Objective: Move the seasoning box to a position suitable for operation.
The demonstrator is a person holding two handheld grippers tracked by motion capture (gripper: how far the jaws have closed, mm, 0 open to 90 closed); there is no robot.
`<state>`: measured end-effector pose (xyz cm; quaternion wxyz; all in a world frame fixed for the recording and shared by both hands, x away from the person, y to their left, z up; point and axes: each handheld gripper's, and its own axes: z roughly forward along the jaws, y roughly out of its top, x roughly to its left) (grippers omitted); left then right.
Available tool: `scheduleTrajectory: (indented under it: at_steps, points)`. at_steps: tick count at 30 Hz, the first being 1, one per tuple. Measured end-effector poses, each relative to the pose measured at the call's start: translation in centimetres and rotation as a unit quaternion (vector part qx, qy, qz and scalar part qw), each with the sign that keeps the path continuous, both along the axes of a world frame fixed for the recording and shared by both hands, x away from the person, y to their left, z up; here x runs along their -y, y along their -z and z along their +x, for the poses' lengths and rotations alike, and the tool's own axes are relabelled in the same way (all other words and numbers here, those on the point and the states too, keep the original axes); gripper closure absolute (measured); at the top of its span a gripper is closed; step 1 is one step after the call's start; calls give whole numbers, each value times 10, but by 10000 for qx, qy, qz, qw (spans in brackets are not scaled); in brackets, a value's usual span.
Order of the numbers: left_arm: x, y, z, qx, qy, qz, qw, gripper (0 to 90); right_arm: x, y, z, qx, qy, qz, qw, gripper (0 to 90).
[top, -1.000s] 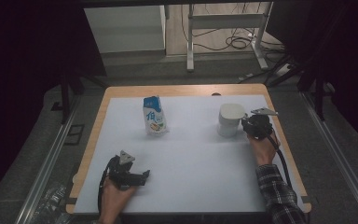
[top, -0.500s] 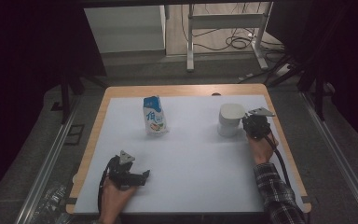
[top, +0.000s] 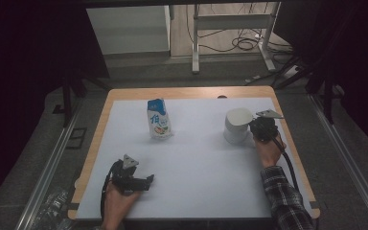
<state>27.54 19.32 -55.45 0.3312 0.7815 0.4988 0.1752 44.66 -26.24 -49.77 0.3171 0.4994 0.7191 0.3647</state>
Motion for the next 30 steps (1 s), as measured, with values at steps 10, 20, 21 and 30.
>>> scheduleTrajectory:
  at_steps: [10, 20, 21, 30]
  points:
    - [0, 0, 0, 0, -2, 1, 10000, 3, -6, -13, -15, 60, -369, 321, 9988, 806]
    - [0, 0, 0, 0, -2, 0, 10000, 3, -22, -19, -41, -3, -888, 409, 9952, 802]
    - [0, 0, 0, 1, -3, 1, 10000, 3, -27, -19, -48, -24, -1004, 411, 9941, 802]
    - [0, 0, 0, -4, -3, 9, 10000, 3, -51, -14, -67, -73, -1432, 450, 9887, 802]
